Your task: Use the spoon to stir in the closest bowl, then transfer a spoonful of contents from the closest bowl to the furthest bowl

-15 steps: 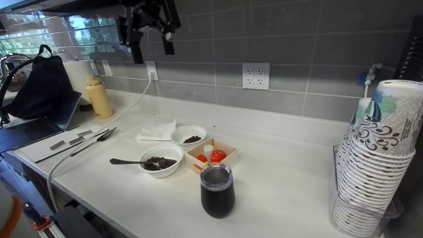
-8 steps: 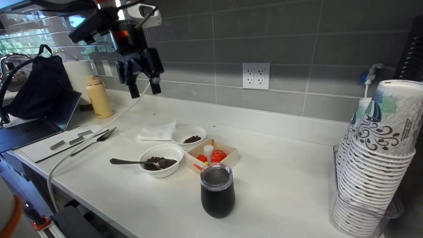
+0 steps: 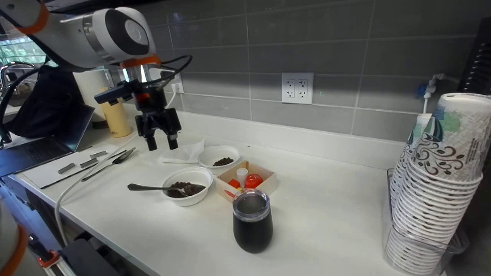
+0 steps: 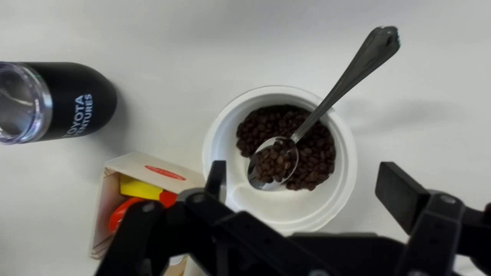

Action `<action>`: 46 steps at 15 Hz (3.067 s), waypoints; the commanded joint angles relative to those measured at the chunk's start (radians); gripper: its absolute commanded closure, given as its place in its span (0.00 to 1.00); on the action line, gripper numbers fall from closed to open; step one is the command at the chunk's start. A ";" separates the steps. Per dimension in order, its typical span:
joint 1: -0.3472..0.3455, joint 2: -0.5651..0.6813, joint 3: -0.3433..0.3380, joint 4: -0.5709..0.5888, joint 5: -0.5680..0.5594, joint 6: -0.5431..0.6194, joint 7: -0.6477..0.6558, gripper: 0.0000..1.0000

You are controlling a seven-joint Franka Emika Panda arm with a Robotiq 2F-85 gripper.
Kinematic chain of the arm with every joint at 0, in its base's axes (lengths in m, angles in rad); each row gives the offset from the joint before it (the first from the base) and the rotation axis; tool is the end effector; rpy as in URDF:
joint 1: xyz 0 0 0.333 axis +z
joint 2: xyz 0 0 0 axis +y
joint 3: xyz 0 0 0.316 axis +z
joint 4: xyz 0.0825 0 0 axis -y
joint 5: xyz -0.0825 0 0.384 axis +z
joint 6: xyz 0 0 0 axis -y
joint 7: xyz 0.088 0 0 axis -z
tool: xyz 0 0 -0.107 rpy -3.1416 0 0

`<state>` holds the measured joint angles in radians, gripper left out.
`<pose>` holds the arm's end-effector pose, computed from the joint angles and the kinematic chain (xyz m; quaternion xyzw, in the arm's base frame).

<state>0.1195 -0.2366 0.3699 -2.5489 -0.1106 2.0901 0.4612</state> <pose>0.3640 0.1832 0.3316 0.9883 0.0372 -0.0675 0.1313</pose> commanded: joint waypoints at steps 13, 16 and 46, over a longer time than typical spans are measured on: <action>0.162 0.317 -0.024 0.091 -0.017 -0.162 0.274 0.00; 0.174 0.348 -0.036 0.096 -0.015 -0.161 0.273 0.00; 0.180 0.152 -0.088 0.081 -0.002 -0.246 0.203 0.99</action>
<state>0.3142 0.0474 0.2936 -2.4325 -0.1324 1.8640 0.7079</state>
